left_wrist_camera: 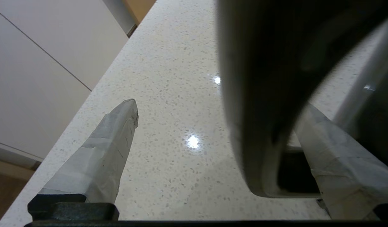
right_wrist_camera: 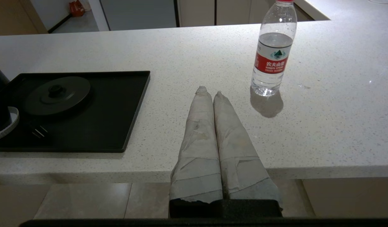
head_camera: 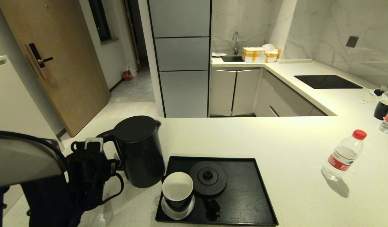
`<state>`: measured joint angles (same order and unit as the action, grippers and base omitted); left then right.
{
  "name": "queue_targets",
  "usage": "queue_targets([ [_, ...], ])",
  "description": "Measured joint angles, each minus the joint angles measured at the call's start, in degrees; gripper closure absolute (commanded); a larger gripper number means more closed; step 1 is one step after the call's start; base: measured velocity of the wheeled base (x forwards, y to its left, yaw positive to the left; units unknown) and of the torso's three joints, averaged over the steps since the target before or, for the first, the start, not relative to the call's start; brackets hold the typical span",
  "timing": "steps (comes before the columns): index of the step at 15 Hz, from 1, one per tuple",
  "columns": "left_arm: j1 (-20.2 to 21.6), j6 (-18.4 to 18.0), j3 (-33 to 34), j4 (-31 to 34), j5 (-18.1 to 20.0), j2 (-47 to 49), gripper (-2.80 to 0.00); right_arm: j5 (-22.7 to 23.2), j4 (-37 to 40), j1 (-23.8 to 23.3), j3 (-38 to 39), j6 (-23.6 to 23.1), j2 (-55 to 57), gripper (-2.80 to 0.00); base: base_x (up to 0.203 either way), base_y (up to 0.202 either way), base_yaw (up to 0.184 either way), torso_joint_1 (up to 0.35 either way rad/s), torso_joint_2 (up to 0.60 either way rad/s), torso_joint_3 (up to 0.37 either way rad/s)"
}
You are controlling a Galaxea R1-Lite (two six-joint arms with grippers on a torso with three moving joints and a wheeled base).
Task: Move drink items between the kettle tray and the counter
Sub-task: Return the kettle to its original position
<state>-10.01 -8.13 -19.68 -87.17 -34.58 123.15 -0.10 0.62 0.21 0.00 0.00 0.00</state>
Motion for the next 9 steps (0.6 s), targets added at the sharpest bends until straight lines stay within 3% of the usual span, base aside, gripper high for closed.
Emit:
queue_targets([
  [9, 0.5, -1.1, -1.8, 0.0, 0.1, -0.6, -2.8, 0.0, 0.0, -0.1, 0.0, 0.0, 0.0, 0.0, 0.0, 0.0, 0.0, 0.0, 0.0, 0.0],
])
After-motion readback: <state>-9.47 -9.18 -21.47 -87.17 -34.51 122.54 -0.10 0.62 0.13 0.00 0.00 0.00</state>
